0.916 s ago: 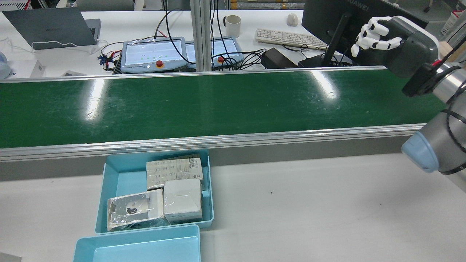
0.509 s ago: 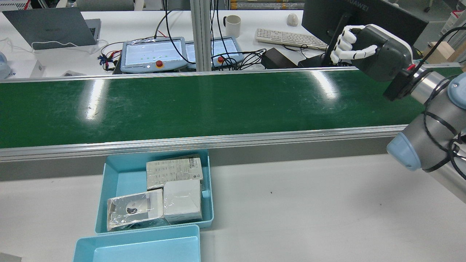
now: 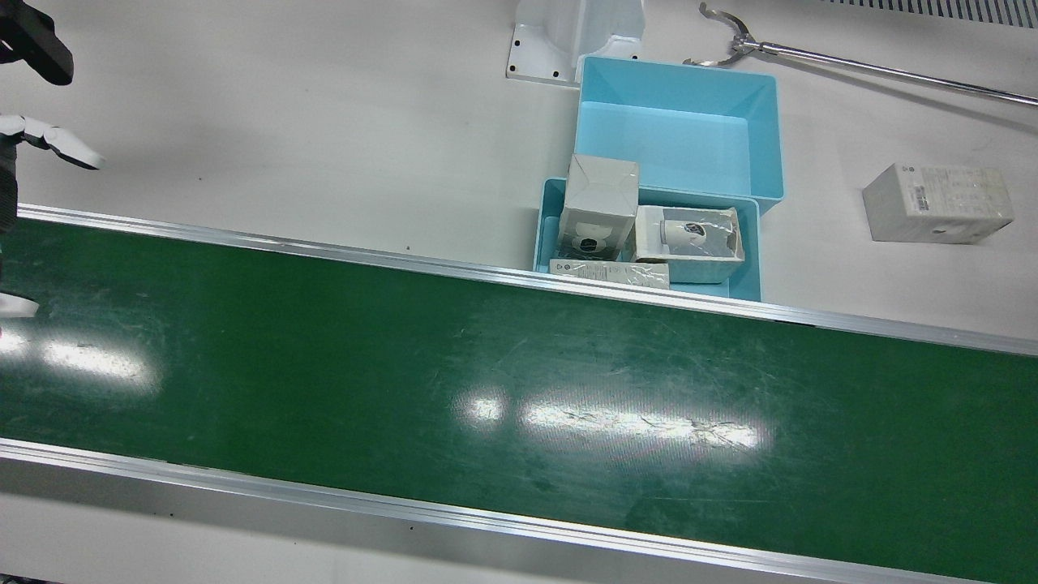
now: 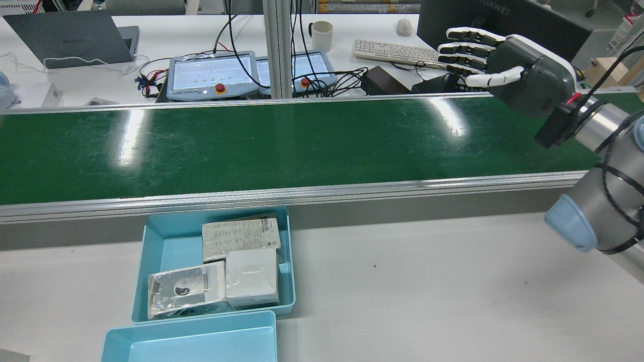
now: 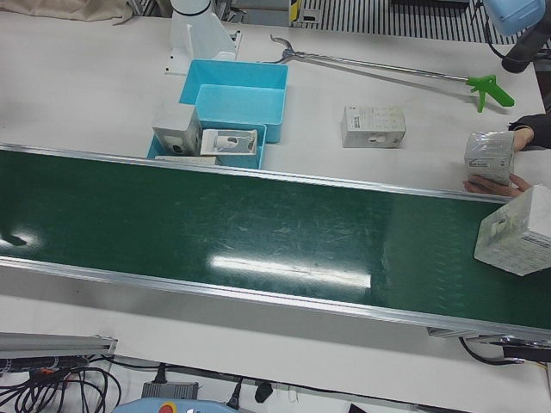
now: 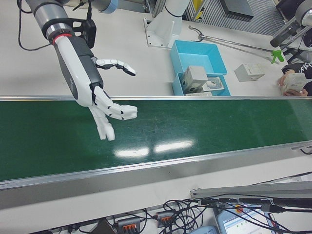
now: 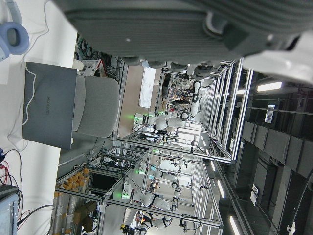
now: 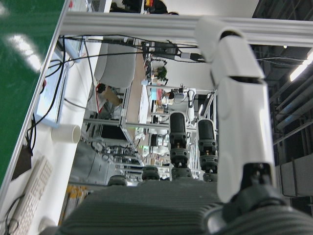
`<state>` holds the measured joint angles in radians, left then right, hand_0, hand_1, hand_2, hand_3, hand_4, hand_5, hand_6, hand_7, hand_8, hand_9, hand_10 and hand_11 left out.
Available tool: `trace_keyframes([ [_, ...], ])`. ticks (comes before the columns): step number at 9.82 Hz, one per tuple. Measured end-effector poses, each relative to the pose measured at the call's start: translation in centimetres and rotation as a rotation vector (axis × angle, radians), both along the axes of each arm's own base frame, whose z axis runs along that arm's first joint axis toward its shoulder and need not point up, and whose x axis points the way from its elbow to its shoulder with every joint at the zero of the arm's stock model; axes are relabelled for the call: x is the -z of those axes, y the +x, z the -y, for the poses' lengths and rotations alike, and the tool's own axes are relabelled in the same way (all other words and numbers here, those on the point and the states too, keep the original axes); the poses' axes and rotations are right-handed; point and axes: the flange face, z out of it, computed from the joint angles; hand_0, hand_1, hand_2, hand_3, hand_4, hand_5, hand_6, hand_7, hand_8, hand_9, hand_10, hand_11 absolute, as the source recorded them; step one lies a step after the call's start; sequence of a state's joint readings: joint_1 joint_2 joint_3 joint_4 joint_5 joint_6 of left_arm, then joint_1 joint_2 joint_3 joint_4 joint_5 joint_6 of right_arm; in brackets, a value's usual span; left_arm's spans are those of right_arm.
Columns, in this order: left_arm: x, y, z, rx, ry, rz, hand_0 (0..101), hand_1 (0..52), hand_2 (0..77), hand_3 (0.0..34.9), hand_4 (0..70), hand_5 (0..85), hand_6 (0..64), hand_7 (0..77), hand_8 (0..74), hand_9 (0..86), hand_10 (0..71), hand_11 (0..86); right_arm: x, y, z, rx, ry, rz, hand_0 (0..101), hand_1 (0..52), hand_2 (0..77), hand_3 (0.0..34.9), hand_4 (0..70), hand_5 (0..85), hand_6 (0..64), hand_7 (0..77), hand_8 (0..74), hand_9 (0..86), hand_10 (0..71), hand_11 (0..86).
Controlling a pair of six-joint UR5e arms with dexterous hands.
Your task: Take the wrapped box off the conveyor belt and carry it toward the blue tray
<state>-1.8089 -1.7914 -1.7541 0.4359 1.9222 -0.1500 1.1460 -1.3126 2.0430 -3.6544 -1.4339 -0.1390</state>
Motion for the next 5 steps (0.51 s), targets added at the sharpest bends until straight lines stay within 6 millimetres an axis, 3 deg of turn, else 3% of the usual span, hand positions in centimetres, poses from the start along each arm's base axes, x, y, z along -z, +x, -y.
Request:
trace_keyframes([
  [1,0.0,0.0,0.0,0.000,0.000,0.000,0,0.0,0.5,0.0,0.0,1.1,0.0,0.0,0.5,0.0,0.0,0.0,1.2,1.5,-2.0,-0.036,-0.032,-0.029,50,19.6,28.4,9.1,9.3,28.4,2.7,27.3,0.0,2.2,0.0,1.6],
  [2,0.0,0.0,0.0,0.000,0.000,0.000,0,0.0,0.5,0.0,0.0,1.1,0.0,0.0,0.5,0.0,0.0,0.0,1.8,4.3,-4.5,-0.052,-0.047,-0.043,50,19.6,28.4,9.1,6.0,26.2,0.0,18.5,0.0,3.8,0.0,1.6],
  [3,0.0,0.0,0.0,0.000,0.000,0.000,0,0.0,0.5,0.0,0.5,1.6,0.0,0.0,0.0,0.0,0.5,0.0,1.7,9.0,-7.4,-0.055,-0.067,-0.055,50,19.6,28.4,9.1,6.0,26.2,0.0,18.5,0.0,3.8,0.0,1.6],
  [4,0.0,0.0,0.0,0.000,0.000,0.000,0,0.0,0.5,0.0,0.5,1.6,0.0,0.0,0.0,0.0,0.5,0.0,1.4,14.7,-9.9,-0.061,-0.090,-0.062,48,19.1,24.0,7.2,0.0,22.4,0.0,13.1,0.0,1.6,0.0,1.1],
  [5,0.0,0.0,0.0,0.000,0.000,0.000,0,0.0,0.5,0.0,0.0,1.1,0.0,0.0,0.0,0.0,0.0,0.0,1.5,20.0,-12.5,-0.069,-0.100,-0.063,48,20.7,25.1,5.9,0.5,24.5,0.0,14.7,0.5,1.6,0.0,0.5],
])
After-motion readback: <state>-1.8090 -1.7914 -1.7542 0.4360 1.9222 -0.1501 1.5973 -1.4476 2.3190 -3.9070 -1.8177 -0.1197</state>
